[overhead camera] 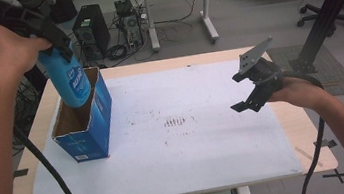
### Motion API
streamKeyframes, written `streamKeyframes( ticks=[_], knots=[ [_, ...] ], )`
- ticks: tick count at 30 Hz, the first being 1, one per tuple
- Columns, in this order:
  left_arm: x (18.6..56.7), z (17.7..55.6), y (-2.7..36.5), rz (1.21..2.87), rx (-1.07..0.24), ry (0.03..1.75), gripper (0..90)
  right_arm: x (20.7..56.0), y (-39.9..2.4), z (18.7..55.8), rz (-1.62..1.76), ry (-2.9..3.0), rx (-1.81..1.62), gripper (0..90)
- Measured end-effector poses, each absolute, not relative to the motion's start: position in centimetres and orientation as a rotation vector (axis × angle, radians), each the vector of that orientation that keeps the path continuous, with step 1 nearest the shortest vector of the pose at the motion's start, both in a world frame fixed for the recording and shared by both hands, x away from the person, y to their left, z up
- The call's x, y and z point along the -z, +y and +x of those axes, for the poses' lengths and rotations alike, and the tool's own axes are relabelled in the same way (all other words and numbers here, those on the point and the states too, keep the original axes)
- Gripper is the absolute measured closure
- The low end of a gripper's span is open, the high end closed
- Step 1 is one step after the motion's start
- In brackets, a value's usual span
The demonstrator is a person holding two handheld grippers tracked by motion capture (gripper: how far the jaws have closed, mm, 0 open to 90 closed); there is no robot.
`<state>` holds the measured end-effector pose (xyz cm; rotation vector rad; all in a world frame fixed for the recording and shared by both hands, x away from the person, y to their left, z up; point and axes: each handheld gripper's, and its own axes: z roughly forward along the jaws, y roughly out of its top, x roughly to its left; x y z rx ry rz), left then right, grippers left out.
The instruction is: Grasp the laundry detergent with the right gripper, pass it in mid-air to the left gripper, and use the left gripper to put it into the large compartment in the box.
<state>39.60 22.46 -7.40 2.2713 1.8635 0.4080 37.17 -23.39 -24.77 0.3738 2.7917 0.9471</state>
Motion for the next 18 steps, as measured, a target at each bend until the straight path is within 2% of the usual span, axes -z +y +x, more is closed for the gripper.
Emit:
streamKeyframes(
  ticks=[18],
  knots=[
    [11.8,39.9,24.4,2.2,-0.427,1.98,37.9,24.8,-24.3,36.0,0.416,2.763,-0.934,2.5]
  ],
)
